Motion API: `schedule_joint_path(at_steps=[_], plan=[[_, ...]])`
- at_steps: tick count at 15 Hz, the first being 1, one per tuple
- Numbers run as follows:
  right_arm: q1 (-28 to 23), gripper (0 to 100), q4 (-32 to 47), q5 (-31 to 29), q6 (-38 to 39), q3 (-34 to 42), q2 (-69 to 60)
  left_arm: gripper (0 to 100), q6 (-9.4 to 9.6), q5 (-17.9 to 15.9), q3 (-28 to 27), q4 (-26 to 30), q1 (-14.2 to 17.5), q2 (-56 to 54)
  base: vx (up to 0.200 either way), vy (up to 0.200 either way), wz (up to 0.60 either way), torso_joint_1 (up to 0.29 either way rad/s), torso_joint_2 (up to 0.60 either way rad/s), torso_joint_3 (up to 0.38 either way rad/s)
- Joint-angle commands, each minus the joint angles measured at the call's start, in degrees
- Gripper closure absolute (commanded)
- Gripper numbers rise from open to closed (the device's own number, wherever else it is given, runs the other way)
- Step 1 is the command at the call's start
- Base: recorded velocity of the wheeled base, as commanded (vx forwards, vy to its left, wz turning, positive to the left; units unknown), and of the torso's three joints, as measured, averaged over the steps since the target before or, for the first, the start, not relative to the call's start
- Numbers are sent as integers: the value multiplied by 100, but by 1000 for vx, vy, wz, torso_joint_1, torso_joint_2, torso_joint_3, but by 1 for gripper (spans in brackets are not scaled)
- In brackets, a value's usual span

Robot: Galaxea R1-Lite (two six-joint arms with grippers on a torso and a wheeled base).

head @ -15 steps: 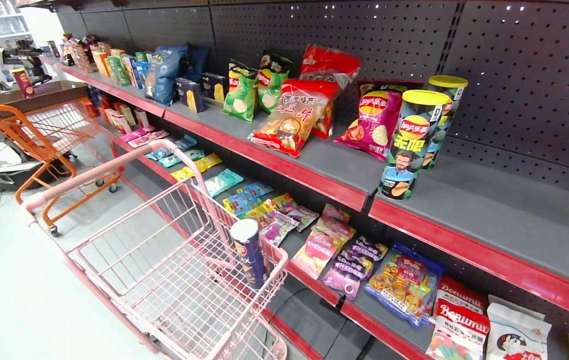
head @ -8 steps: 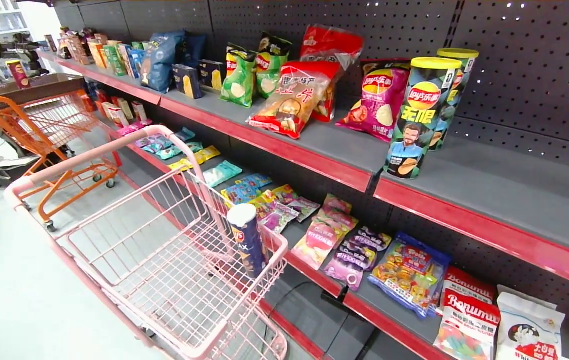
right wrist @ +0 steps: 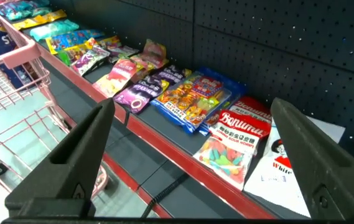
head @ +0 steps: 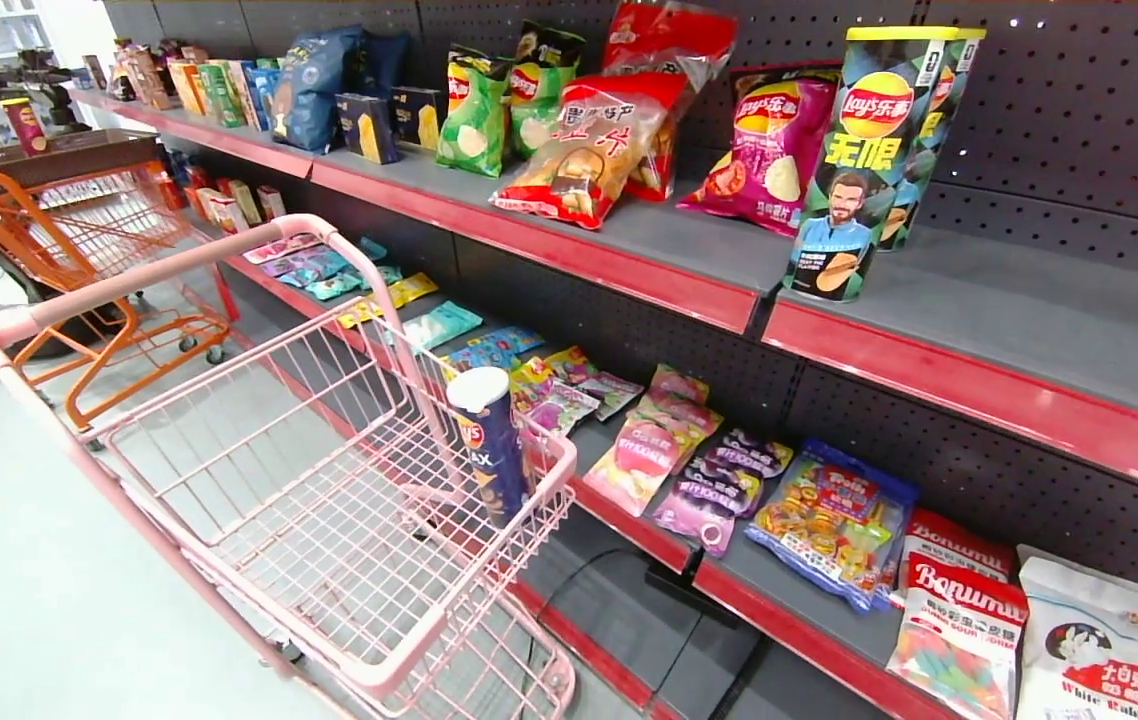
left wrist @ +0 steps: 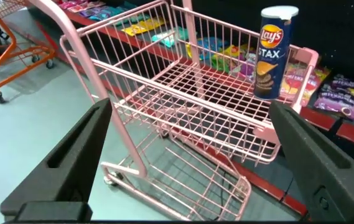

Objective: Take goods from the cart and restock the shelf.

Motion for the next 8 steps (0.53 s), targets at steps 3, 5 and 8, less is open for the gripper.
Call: schedule_joint_path(at_steps=[3, 5, 8], plan=[[0, 0, -1, -7, 16, 0, 7, 0, -70, 14, 1, -1, 4, -7, 0, 0, 0, -7, 24, 17], [0, 0, -1, -7, 16, 0, 7, 0, -70, 5, -8, -9, -5, -7, 0, 0, 0, 0, 0, 0], [0, 0, -1, -7, 7, 0, 7, 0, -922, 5, -2170, -176, -330, 1918, 0, 0, 0, 0, 0, 0]])
